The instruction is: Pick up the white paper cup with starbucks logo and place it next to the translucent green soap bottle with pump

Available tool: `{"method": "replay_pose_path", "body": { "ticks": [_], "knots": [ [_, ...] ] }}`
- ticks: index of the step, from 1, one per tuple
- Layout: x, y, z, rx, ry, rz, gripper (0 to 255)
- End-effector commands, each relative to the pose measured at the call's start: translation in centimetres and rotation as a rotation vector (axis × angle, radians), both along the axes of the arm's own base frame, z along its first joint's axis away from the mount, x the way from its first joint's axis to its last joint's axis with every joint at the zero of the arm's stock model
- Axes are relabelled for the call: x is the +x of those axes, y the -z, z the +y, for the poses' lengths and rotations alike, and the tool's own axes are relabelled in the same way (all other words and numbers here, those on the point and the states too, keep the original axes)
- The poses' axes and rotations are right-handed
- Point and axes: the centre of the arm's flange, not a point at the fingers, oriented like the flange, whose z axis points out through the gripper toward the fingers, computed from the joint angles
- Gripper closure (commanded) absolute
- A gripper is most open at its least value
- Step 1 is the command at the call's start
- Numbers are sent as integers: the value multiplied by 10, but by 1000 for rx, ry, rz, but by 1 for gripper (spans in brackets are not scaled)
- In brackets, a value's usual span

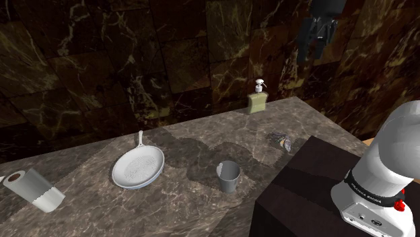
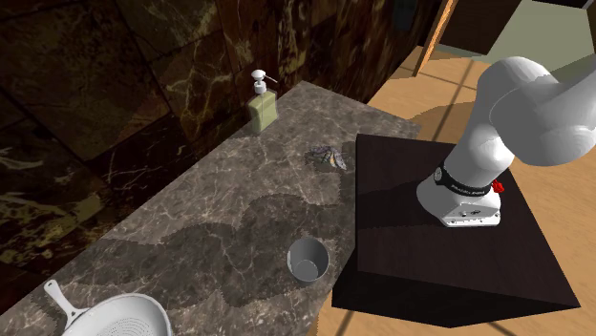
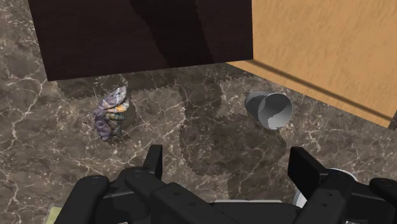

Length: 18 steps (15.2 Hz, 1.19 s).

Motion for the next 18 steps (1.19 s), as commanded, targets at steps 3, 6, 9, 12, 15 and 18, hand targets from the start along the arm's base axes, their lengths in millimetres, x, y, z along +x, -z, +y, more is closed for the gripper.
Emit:
{"method": "replay_pose_path", "body": {
  "ticks": [3,6,9,12,15,18],
  "knots": [
    [7,21,15,-8,1,2,0],
    [17,53,38,-20,2,6,0],
    [27,86,60,-31,3,9,0],
    [36,119,81,-43,4,12,0],
    [46,152,103,-55,5,16,0],
    [56,185,124,-67,6,19,0]
  ]
}}
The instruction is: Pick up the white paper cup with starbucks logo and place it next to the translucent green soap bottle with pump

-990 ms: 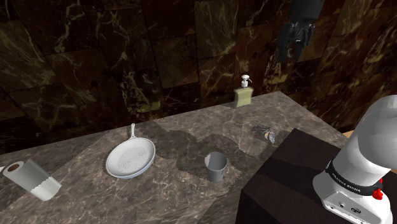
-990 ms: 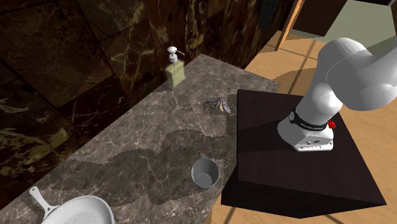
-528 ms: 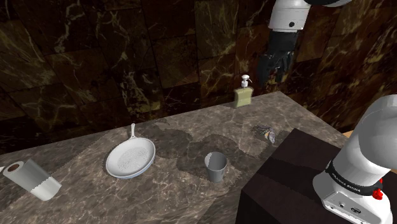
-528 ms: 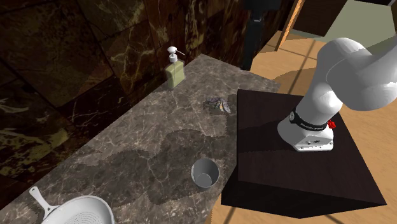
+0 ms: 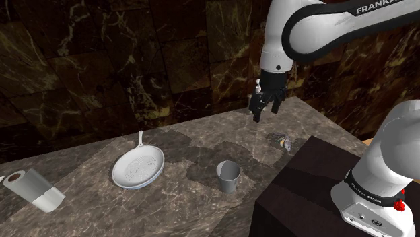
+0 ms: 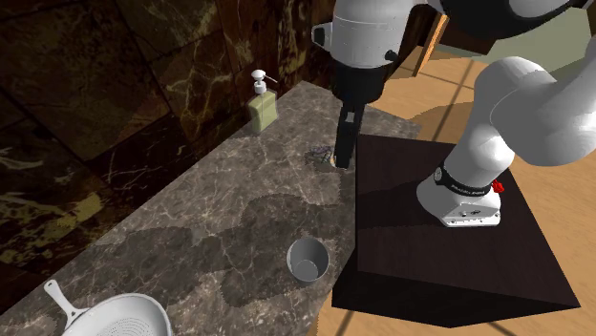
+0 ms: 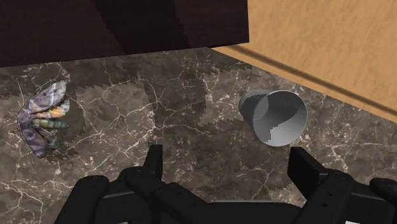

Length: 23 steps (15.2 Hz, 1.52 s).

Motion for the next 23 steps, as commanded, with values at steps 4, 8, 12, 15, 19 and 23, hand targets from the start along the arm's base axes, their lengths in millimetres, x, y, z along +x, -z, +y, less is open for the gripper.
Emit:
{"method": "replay_pose_path", "body": {
  "ticks": [4,8,12,15,19,23],
  "knots": [
    [16,55,34,-19,2,3,0],
    [28,100,60,-35,4,8,0],
    [40,146,86,-51,5,12,0],
    [50,181,105,-62,6,15,0],
    [51,203,109,-64,6,16,0],
    [50,224,110,-64,6,16,0]
  ]
}}
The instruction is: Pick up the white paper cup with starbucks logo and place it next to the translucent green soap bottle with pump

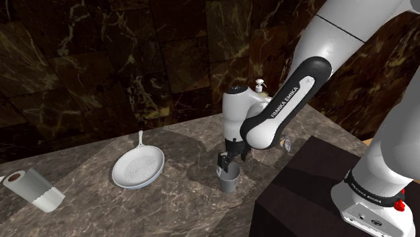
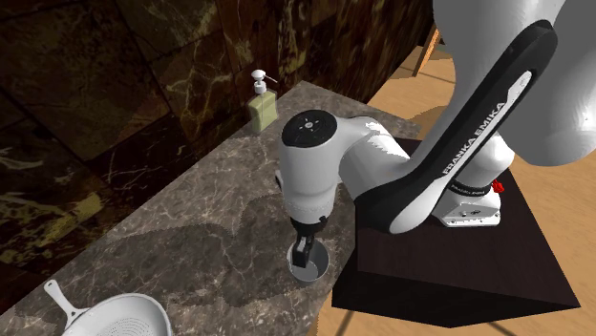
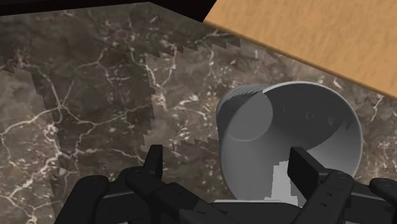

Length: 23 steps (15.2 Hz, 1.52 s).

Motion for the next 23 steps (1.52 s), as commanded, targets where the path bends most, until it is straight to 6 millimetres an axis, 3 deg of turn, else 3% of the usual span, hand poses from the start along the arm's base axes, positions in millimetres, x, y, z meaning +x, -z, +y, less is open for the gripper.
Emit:
{"method": "replay_pose_path", "body": {
  "ticks": [1,8,9,18,23],
  "knots": [
    [-1,8,0,0,0,-1,0],
    [-1,8,0,0,0,0,0],
    [-1,8,0,0,0,0,255],
    [-1,8,0,0,0,-1,255],
    [-1,-18,0,0,0,-1,255]
  ]
}}
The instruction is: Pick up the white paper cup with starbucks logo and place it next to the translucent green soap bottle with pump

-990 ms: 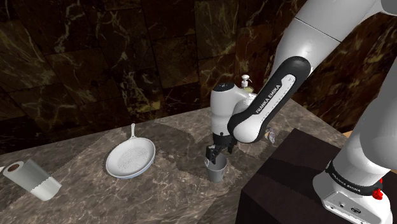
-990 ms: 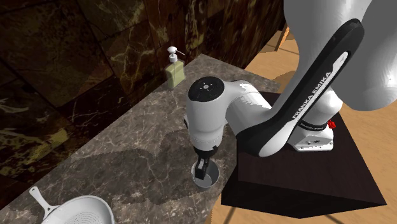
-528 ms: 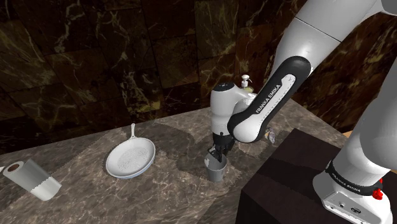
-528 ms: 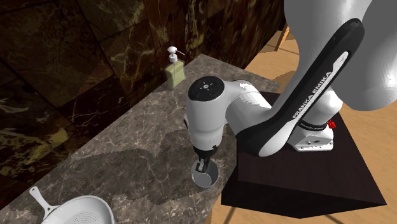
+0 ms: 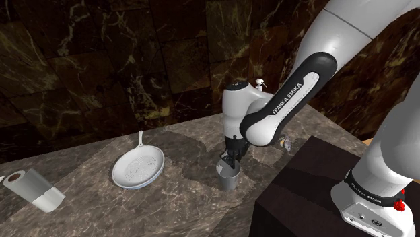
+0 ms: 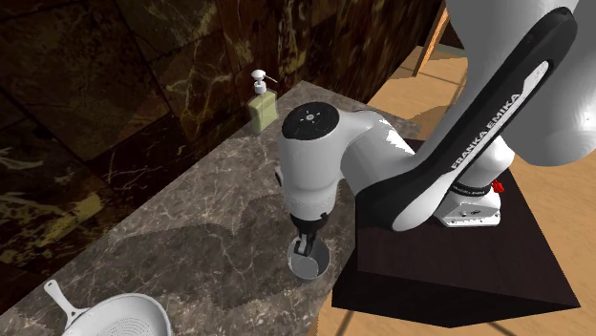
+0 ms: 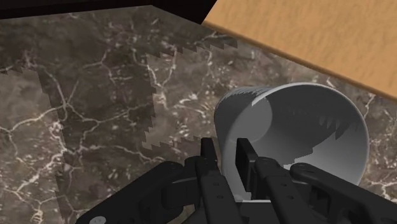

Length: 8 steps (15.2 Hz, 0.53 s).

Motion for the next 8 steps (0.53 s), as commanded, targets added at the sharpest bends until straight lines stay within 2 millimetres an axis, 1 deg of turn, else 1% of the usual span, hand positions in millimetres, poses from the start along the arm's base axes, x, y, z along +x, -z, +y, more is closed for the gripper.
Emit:
{"method": "replay_pose_path", "body": {
  "ticks": [1,8],
  "knots": [
    [0,-11,0,0,0,0,255],
    [0,-48,0,0,0,0,255]
  ]
}}
